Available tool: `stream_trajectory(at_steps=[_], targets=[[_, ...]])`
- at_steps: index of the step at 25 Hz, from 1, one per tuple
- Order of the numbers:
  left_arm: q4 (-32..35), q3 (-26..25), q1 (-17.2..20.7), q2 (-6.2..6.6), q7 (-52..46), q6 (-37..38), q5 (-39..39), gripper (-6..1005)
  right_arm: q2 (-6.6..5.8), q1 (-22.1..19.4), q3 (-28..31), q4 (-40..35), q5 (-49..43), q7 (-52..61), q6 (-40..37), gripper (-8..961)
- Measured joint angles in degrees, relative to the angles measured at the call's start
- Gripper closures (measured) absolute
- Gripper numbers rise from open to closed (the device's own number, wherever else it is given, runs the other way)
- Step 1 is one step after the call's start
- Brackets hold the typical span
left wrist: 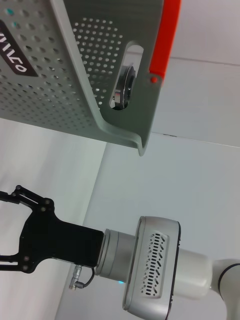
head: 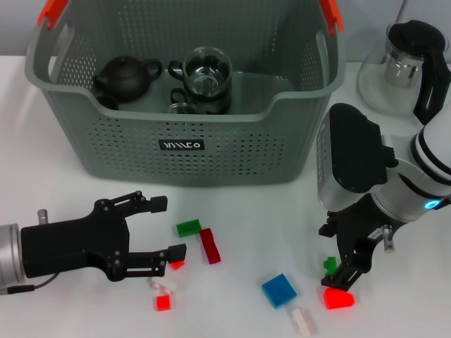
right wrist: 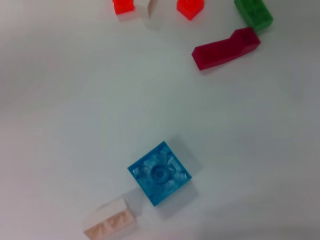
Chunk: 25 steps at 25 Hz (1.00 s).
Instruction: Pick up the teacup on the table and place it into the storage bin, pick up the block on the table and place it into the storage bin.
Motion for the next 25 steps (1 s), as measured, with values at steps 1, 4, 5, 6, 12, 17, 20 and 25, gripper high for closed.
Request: stream_trajectory(at_steps=[1, 4, 5, 6, 12, 17, 20, 25], targets=[[0.0, 0.0, 0.1, 0.0, 0.0, 0.0, 0.0, 95, 0.01, 0.0, 0.0, 0.1, 0.0, 0.0, 0.1, 37], [0.0, -0.1, 0.1, 0.0, 0.0, 0.0, -0.1, 95, 0.03, 0.0, 0.0, 0.5, 0.0, 0.0, 0.4, 37], [0.0, -0.1, 0.1, 0.0, 0.0, 0.0, -0.1, 95, 0.03, 0.0, 0.0, 0.5, 0.0, 0.0, 0.5, 37], [0.0, -0.1, 0.1, 0.0, -0.1, 0.0, -0.1, 95, 0.04, 0.0, 0.0, 0.5, 0.0, 0.0, 0.5, 37], [0.0, -0.1, 0.1, 0.0, -0.2, 0.0, -0.3, 95, 0.05, 0.0, -0.5, 1.1, 0.0, 0.0, 1.0, 36], [0.0, -0.2, 0.1, 0.0, -0.2, 0.0, -0.3, 95, 0.05, 0.1, -0.6, 1.4, -0.1, 0.0, 1.2, 37], [0.0, -0.2, 0.1, 0.0, -0.2, 0.0, -0.3, 95, 0.05, 0.1, -0.6, 1.4, -0.1, 0.0, 1.2, 38], [0.0, -0.2, 0.1, 0.0, -0.2, -0.1, -0.3, 95, 0.04, 0.1, -0.6, 1.4, -1.3, 0.4, 1.4, 69]])
